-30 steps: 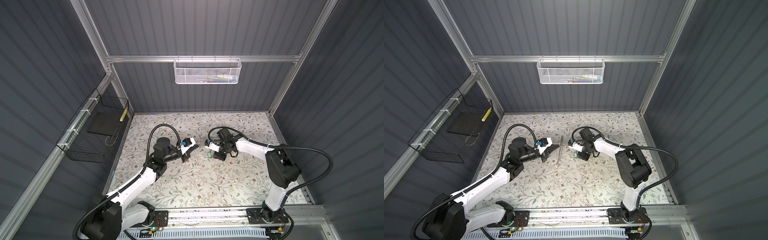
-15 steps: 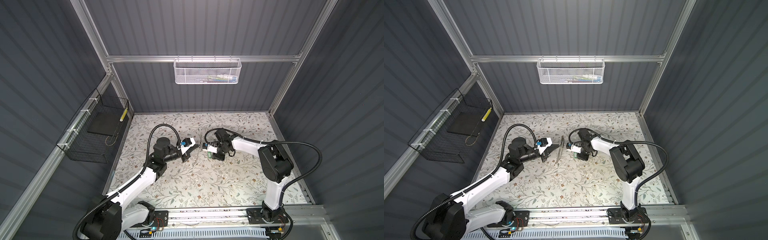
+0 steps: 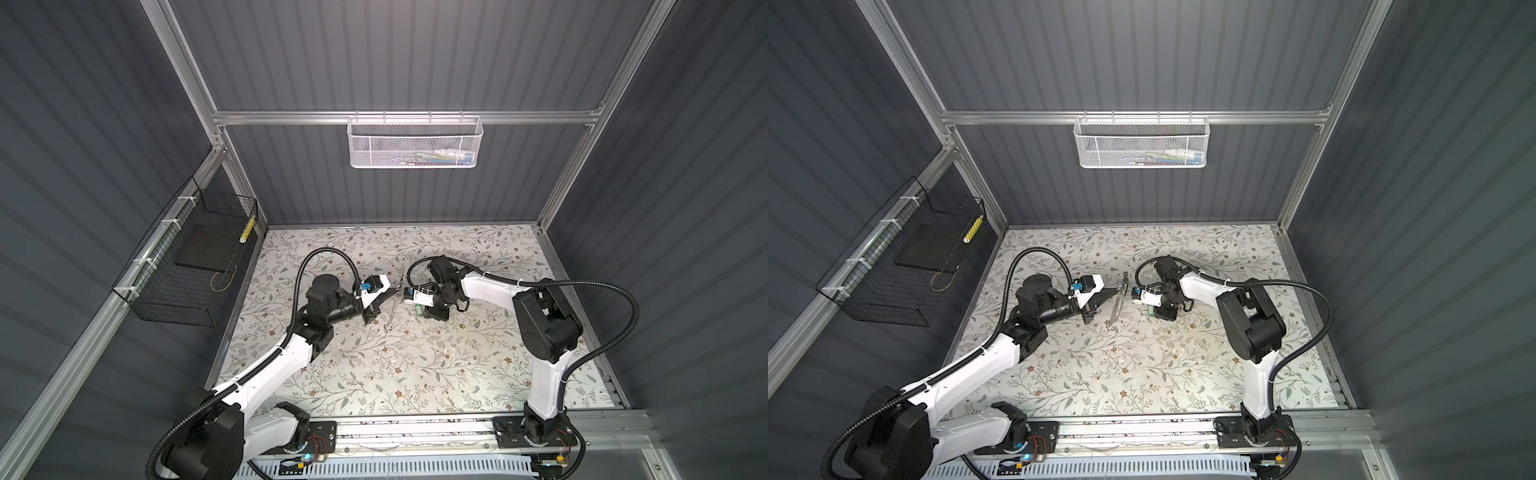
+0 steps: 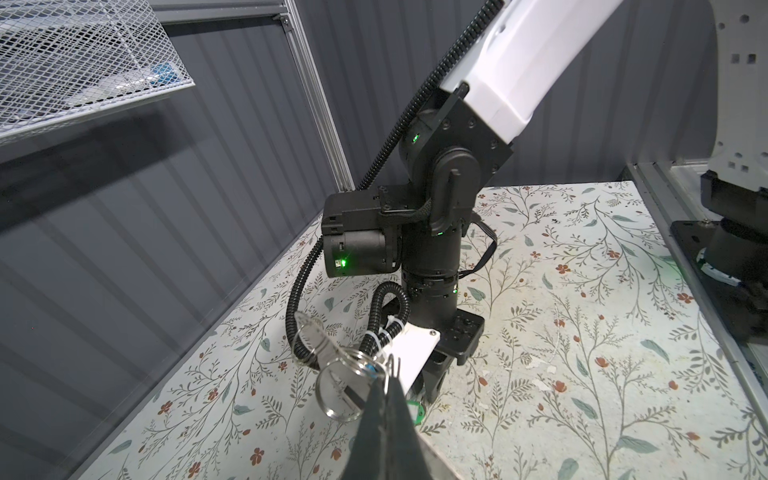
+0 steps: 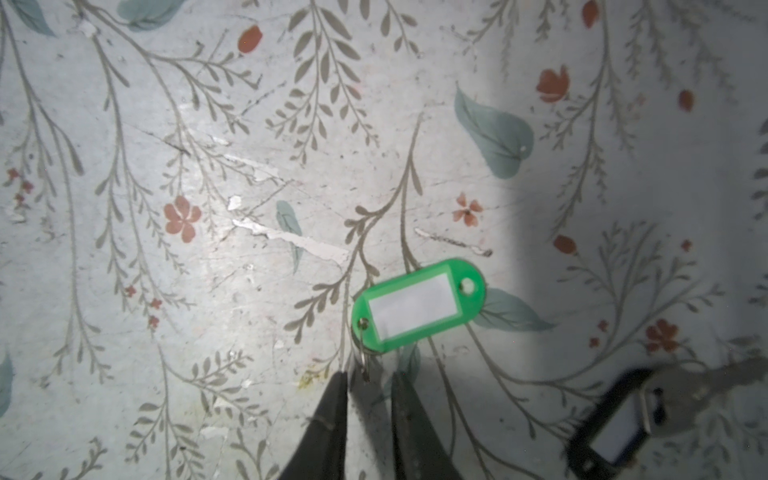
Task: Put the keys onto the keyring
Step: 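Lower the right gripper and grasp the green key tag's small ring, then lift the green tag and carry it toward the plate in the left gripper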
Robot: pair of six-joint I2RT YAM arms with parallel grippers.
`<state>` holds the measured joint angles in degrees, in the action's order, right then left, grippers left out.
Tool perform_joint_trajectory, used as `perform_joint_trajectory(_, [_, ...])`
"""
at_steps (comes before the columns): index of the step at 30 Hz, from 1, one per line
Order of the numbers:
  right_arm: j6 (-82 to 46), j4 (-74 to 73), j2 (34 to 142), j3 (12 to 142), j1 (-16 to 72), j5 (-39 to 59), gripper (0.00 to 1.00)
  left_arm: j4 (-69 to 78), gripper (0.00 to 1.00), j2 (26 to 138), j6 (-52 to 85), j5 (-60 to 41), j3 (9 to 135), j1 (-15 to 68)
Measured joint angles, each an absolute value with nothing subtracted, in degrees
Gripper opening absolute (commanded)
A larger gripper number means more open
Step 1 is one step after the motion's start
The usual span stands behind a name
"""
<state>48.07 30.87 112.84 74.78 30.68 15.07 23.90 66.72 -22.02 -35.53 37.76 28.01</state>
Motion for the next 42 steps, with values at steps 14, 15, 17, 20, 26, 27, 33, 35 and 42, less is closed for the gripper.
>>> perform_joint_trajectory(14, [49.2,32.5,114.5,76.8,30.7,15.0,0.18,24.5,0.00,66.9,-22.0,-35.5,37.7,28.0])
perform_joint_trajectory(15, [49.3,32.8,114.8,76.9,30.8,15.0,0.18,24.5,0.00,66.9,-22.0,-35.5,37.7,28.0])
perform_joint_trajectory(17, [49.5,33.0,115.1,77.1,30.8,15.1,0.16,24.5,0.00,66.9,-22.0,-35.5,37.7,28.0])
perform_joint_trajectory(20, [49.6,33.3,115.2,77.3,30.9,15.0,0.15,24.6,0.00,66.9,-22.0,-35.5,37.7,27.9])
perform_joint_trajectory(26, [50.1,33.3,115.2,77.4,31.1,15.0,0.20,25.0,0.00,66.9,-22.0,-35.5,37.5,27.9])
perform_joint_trajectory(27, [50.2,33.3,115.2,77.4,31.1,14.9,0.18,25.0,0.00,66.9,-22.0,-35.5,37.4,27.9])
perform_joint_trajectory(33, [50.7,33.5,115.2,77.5,31.3,15.0,0.12,25.4,0.00,67.1,-22.0,-35.5,37.1,27.9])
perform_joint_trajectory(35, [50.9,33.7,115.3,77.5,31.3,14.9,0.09,25.4,0.00,67.1,-22.0,-35.5,37.1,27.9])
perform_joint_trajectory(42, [51.4,34.0,115.3,77.5,31.3,15.1,0.01,25.4,0.00,67.1,-22.0,-35.5,37.1,27.9])
